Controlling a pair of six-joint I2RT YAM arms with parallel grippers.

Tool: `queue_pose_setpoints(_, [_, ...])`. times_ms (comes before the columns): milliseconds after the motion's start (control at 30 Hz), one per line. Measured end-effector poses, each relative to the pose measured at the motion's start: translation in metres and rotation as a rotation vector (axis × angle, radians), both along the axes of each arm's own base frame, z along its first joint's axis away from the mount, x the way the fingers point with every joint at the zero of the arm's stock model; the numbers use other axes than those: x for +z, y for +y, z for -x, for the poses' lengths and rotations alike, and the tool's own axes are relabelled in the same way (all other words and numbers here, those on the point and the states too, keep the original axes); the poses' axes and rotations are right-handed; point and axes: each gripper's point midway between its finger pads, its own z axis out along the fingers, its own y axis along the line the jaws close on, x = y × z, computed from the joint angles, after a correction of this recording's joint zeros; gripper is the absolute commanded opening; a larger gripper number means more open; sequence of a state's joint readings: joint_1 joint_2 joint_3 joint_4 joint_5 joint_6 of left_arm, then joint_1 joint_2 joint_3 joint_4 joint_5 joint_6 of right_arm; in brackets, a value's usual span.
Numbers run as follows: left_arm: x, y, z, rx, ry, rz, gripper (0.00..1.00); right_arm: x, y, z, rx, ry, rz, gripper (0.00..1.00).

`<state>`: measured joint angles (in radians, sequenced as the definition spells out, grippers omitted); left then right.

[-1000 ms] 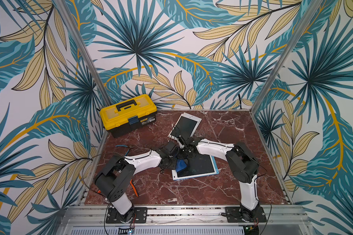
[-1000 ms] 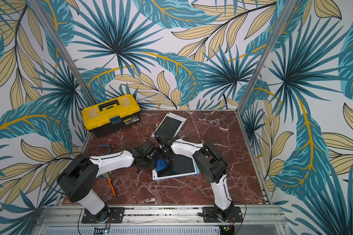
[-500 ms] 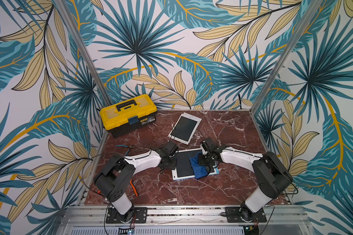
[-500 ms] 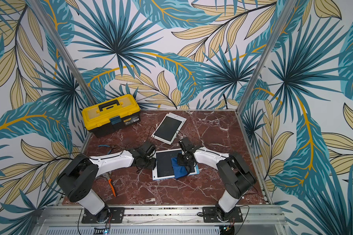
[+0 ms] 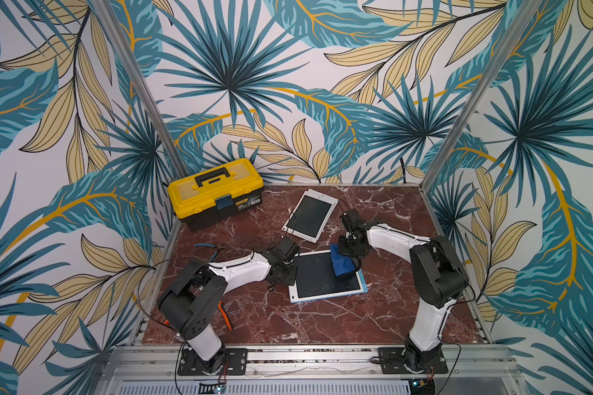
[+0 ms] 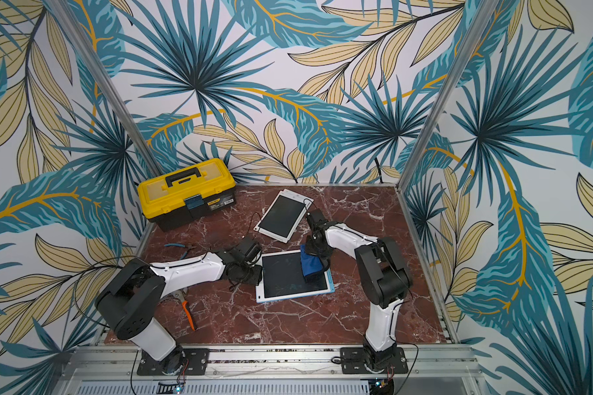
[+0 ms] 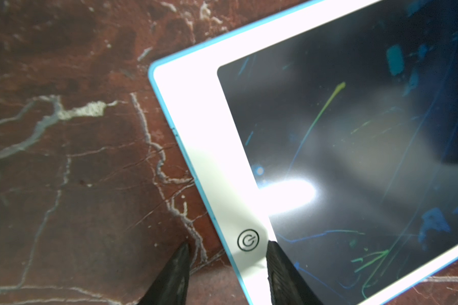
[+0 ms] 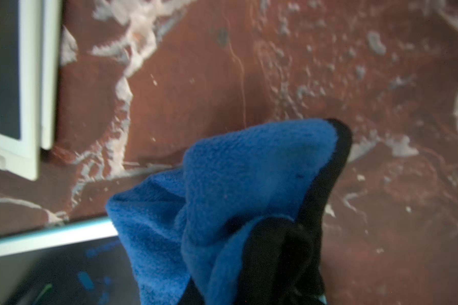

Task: Wipe the drawing tablet
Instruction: Wipe the dirt from the drawing tablet.

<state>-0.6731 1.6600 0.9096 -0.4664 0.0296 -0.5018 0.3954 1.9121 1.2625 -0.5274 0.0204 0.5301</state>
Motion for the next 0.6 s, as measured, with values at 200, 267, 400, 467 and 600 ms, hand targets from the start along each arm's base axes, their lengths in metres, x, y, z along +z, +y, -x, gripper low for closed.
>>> queue_pose_setpoints(200, [0.0,0.0,0.0,0.0,0.001,0.003,0.49,0.001,0.062,0.007,0.13,-0.028,-0.044,0.18])
queue_pose_setpoints(267, [0.0,0.0,0.0,0.0,0.002,0.004,0.5,0.0,0.096,0.023,0.192,-0.025,-0.103,0.18])
queue_pose_setpoints(400, [0.0,-0.001,0.0,0.0,0.002,0.005,0.5,-0.001,0.142,0.048,0.278,-0.011,-0.238,0.18])
queue_pose_setpoints(467, [0.0,-0.001,0.0,0.0,0.002,0.005,0.5,-0.003,0.154,0.056,0.292,-0.005,-0.312,0.18])
queue_pose_setpoints(600, [0.001,-0.001,0.0,0.0,0.002,0.005,0.5,-0.003,0.153,0.073,0.272,-0.013,-0.403,0.18])
